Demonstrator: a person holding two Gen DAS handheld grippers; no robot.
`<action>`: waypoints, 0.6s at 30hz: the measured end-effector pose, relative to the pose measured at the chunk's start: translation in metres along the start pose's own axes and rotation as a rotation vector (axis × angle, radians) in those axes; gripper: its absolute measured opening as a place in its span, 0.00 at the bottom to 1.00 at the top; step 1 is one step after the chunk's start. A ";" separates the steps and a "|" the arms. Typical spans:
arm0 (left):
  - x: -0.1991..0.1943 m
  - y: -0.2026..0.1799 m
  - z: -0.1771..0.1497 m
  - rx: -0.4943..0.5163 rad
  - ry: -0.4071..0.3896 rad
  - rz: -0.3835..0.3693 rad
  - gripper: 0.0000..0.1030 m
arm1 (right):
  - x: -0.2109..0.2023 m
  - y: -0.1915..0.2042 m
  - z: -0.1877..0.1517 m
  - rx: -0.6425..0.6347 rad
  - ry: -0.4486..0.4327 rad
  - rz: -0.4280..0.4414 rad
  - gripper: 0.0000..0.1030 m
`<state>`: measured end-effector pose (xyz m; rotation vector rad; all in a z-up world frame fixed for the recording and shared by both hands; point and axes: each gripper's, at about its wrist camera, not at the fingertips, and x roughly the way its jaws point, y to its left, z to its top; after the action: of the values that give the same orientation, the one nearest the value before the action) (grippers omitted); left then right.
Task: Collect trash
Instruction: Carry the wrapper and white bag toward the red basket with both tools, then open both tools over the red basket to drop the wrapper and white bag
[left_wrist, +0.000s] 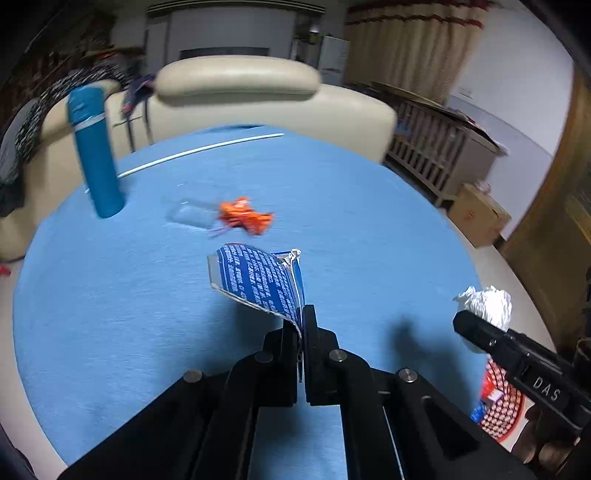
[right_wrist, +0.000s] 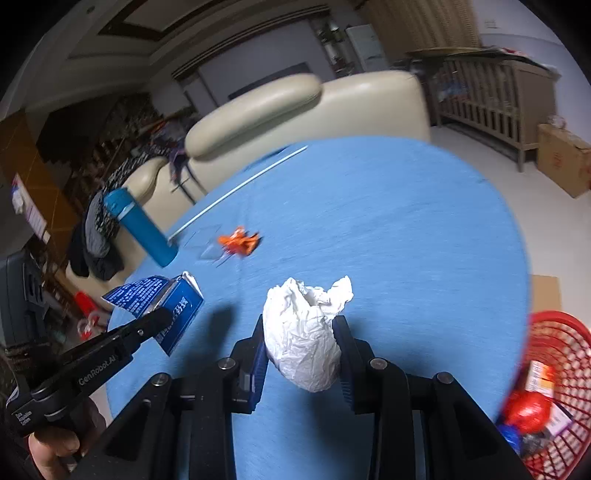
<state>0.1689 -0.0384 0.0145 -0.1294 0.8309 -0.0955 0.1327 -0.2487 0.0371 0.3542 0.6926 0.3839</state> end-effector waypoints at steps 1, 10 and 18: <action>-0.001 -0.008 -0.001 0.014 0.001 -0.009 0.03 | -0.008 -0.006 -0.002 0.011 -0.011 -0.009 0.34; -0.003 -0.107 -0.016 0.186 0.024 -0.128 0.03 | -0.078 -0.093 -0.022 0.142 -0.099 -0.127 0.34; 0.008 -0.207 -0.041 0.348 0.088 -0.291 0.03 | -0.115 -0.181 -0.048 0.261 -0.092 -0.260 0.34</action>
<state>0.1375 -0.2475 0.0128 0.0836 0.8673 -0.5201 0.0596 -0.4494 -0.0131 0.5192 0.6897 0.0290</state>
